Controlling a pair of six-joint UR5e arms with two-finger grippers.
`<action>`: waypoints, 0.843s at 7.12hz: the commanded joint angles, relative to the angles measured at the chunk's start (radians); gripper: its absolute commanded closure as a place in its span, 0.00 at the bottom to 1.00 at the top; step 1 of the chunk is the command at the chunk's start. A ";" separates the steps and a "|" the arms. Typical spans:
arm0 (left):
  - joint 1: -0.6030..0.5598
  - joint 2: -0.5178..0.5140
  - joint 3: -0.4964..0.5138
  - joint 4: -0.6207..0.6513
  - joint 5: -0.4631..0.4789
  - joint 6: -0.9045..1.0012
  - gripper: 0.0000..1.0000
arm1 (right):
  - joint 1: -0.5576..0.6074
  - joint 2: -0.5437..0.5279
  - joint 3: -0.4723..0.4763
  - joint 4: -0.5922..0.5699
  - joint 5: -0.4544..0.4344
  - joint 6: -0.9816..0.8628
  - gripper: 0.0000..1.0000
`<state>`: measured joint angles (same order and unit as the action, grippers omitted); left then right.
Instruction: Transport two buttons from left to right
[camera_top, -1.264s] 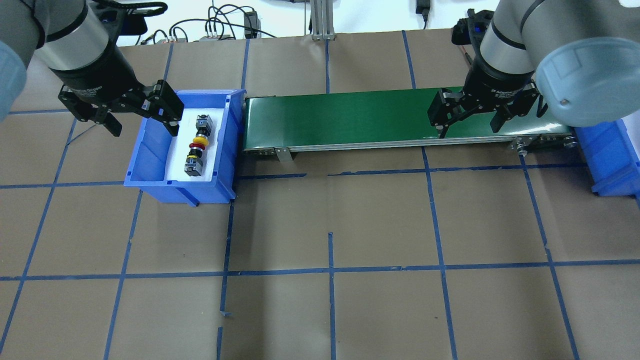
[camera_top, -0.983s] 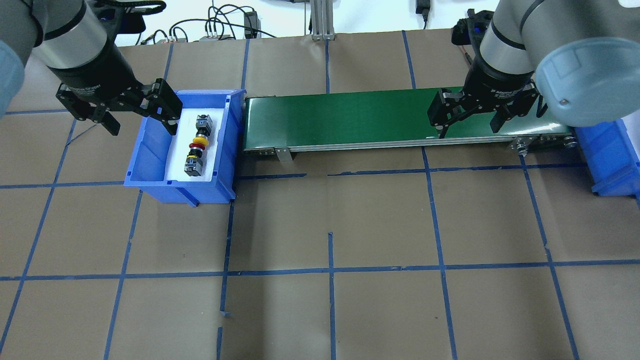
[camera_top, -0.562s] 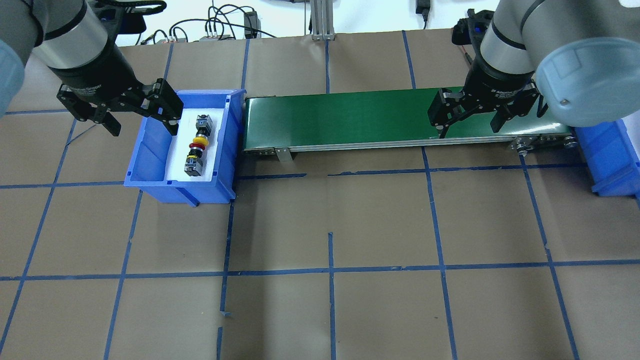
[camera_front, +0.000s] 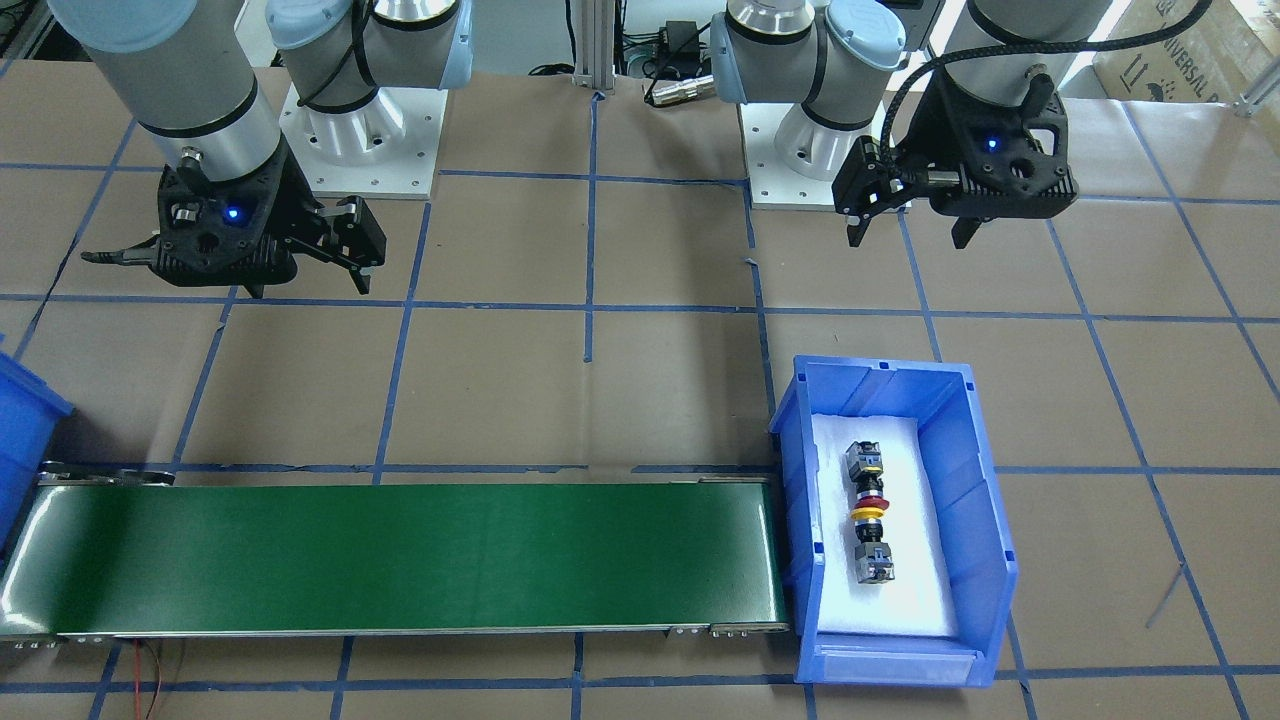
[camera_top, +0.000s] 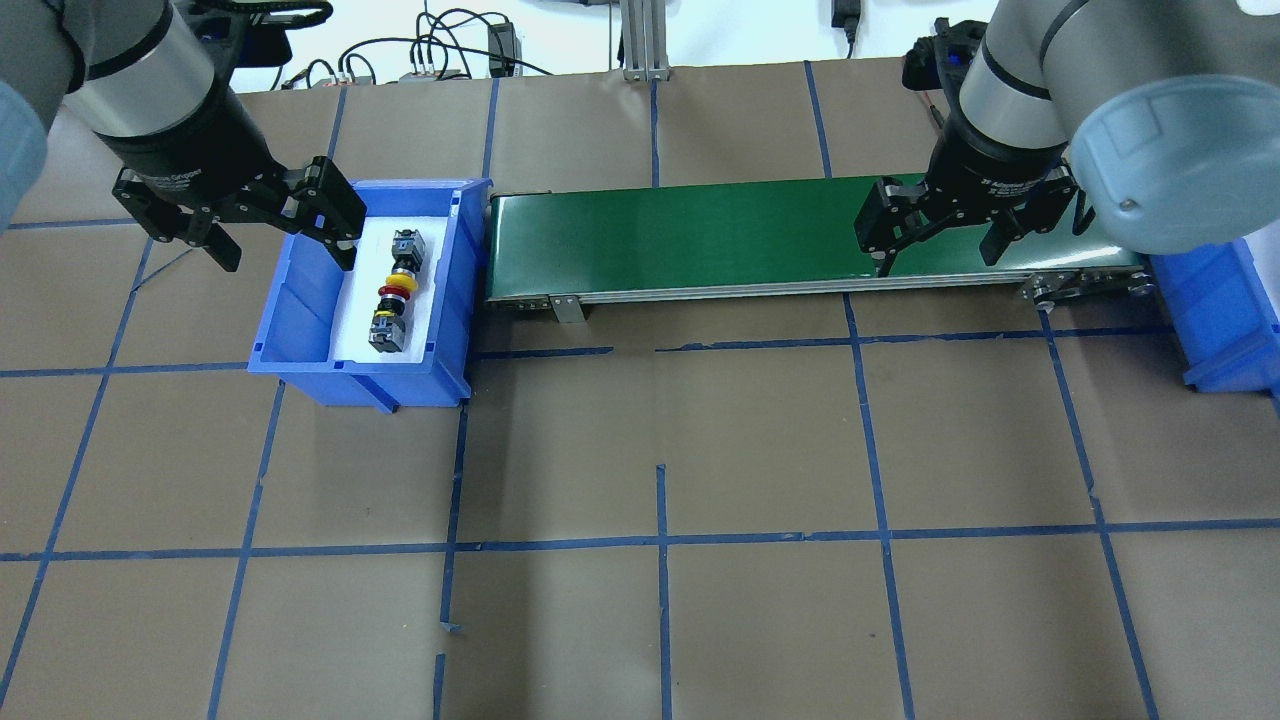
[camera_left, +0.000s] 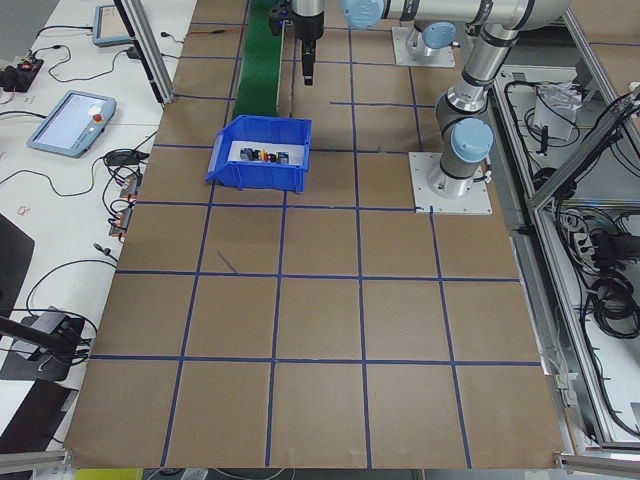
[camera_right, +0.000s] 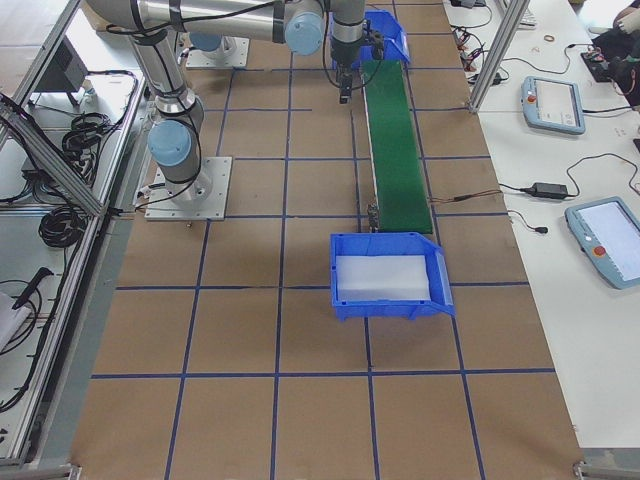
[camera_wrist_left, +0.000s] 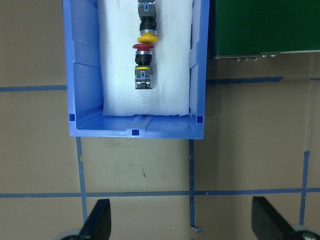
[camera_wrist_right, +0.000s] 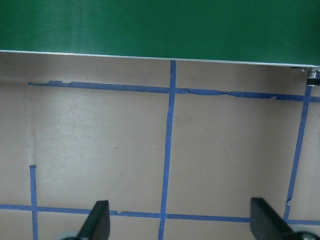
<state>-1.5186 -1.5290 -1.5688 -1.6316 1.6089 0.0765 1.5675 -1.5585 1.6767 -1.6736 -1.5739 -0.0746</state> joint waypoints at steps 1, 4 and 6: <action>-0.002 0.009 0.009 -0.046 -0.004 0.000 0.00 | -0.003 0.001 0.000 0.000 0.000 -0.011 0.00; 0.008 -0.011 0.007 -0.025 -0.014 0.009 0.00 | -0.004 0.002 0.000 0.000 0.000 -0.011 0.00; 0.062 -0.136 0.003 0.110 -0.063 0.023 0.00 | -0.003 0.002 0.000 -0.002 0.000 -0.011 0.00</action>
<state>-1.4903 -1.5953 -1.5614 -1.5794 1.5650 0.0861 1.5633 -1.5569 1.6767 -1.6738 -1.5739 -0.0859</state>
